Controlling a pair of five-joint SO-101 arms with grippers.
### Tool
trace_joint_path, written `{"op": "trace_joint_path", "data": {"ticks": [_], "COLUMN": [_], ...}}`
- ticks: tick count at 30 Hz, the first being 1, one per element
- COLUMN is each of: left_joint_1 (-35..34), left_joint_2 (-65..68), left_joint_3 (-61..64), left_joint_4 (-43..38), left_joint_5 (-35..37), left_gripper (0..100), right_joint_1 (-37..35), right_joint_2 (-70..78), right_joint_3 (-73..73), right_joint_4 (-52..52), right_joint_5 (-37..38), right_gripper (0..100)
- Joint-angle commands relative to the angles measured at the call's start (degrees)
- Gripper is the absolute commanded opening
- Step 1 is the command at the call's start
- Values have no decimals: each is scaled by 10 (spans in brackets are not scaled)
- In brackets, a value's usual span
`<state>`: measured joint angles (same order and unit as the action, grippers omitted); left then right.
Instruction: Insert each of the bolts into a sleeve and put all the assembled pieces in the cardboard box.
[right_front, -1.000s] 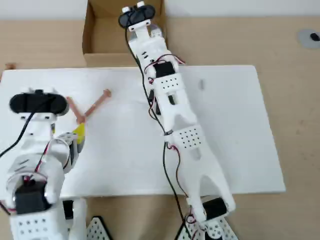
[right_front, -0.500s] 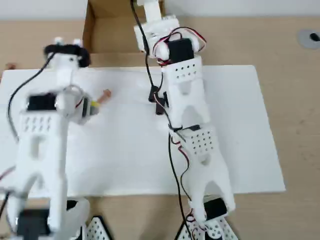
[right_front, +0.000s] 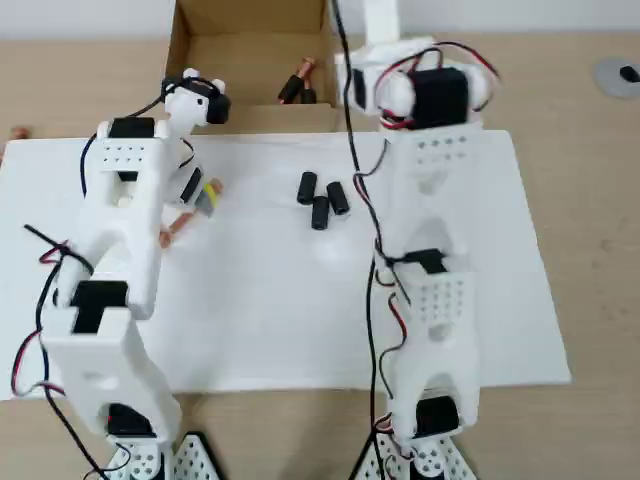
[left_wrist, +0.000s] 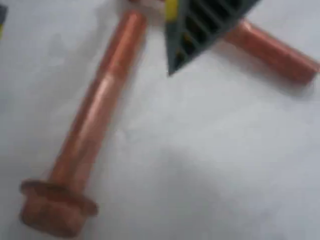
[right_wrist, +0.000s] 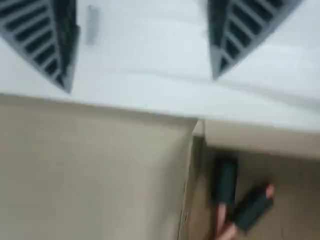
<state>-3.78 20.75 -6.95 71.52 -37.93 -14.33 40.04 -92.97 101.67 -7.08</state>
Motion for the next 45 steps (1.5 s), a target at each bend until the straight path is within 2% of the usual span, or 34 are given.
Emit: {"op": "trace_joint_path", "data": {"ticks": [1, 5, 14, 16, 19, 25, 30, 35, 39, 42, 45], "left_joint_1": [-1, -4, 1, 1, 1, 1, 2, 20, 47, 62, 66], "left_joint_2": [20, 67, 145, 145, 145, 109, -1, -179, -355, -500, -633], "left_joint_3": [-55, -64, -58, -58, -58, -67, -62, -33, 71, 160, 249], "left_joint_4": [-1, -1, 31, 32, 33, 64, 69, 122, 120, 117, 117], "left_joint_5": [-41, -67, -72, -72, -68, -58, -55, -39, -36, -26, -25], "left_gripper": [243, 240, 237, 191, 19, 13, 13, 14, 15, 14, 13], "right_joint_1": [9, 10, 7, 7, 7, 7, -2, -68, -118, -124, -124], "right_joint_2": [-89, -136, -179, -180, -180, -178, -180, -182, -196, -220, -241], "right_joint_3": [-25, -24, -22, -22, -22, -22, -22, -21, 35, 116, 208], "right_joint_4": [8, 8, 8, 8, 8, 8, 9, 10, 11, 9, 9], "right_joint_5": [-5, -4, -4, -4, -4, -4, -4, -5, -19, -74, -94], "right_gripper": [215, 214, 214, 214, 214, 214, 214, 214, 214, 214, 214]}}
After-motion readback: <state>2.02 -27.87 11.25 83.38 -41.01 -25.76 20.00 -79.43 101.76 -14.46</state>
